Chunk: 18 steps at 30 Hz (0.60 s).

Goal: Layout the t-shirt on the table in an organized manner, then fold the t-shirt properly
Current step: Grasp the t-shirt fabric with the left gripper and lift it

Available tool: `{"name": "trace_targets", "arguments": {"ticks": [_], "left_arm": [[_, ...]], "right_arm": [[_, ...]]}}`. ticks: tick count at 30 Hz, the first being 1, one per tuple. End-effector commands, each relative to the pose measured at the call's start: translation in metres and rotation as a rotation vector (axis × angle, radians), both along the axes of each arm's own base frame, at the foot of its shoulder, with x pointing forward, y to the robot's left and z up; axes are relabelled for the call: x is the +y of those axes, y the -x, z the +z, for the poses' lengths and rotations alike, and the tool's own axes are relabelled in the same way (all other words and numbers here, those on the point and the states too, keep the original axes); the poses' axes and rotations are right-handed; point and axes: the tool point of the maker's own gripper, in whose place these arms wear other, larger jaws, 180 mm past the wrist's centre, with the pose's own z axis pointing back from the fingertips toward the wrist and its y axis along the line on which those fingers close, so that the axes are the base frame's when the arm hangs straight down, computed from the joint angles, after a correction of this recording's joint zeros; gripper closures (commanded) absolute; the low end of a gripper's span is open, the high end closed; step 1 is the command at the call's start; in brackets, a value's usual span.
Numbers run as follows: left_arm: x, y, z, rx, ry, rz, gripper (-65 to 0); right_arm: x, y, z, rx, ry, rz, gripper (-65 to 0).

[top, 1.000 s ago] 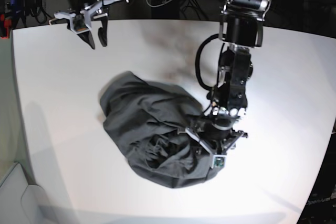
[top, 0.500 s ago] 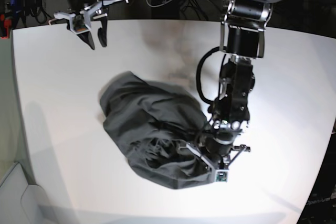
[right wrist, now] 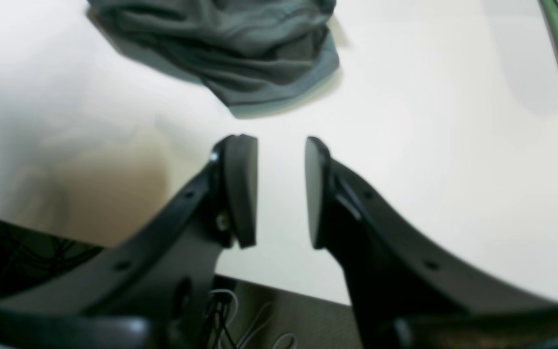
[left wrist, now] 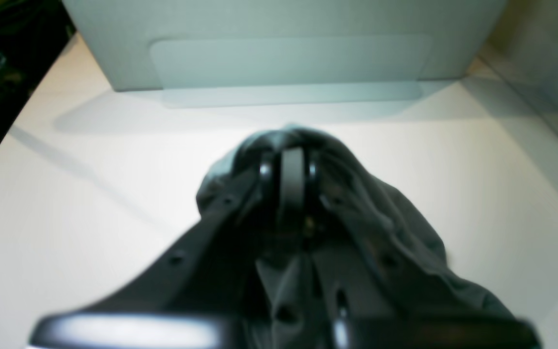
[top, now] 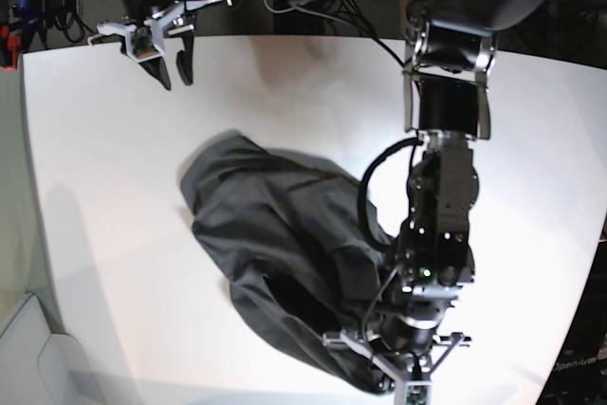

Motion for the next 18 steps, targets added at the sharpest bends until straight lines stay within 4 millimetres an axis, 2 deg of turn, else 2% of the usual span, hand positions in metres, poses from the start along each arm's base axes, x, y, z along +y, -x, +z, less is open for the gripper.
{"name": "trace_targets", "arguments": {"ticks": [1,3,11,14,18], "left_arm": [[-0.008,-0.005,0.041,-0.106,0.024,-0.009,-0.6],[-0.013,-0.006,0.045,-0.113,0.035,-0.013,-0.6],[-0.018,-0.019,0.088,-0.191,0.034,-0.023,-0.6],[-0.03,-0.029,0.09,-0.174,0.049,-0.039,-0.6],[-0.047,-0.037,0.107,-0.188,0.055,-0.069,-0.6]], "right_arm": [[0.0,-0.001,0.008,-0.032,-0.003,0.004,-18.1],[0.0,-0.001,0.008,-0.032,-0.003,0.004,-18.1],[0.0,-0.001,0.008,-0.032,-0.003,0.004,-18.1],[0.0,-0.001,0.008,-0.032,-0.003,0.004,-18.1],[0.0,-0.001,0.008,-0.032,-0.003,0.004,-18.1]]}}
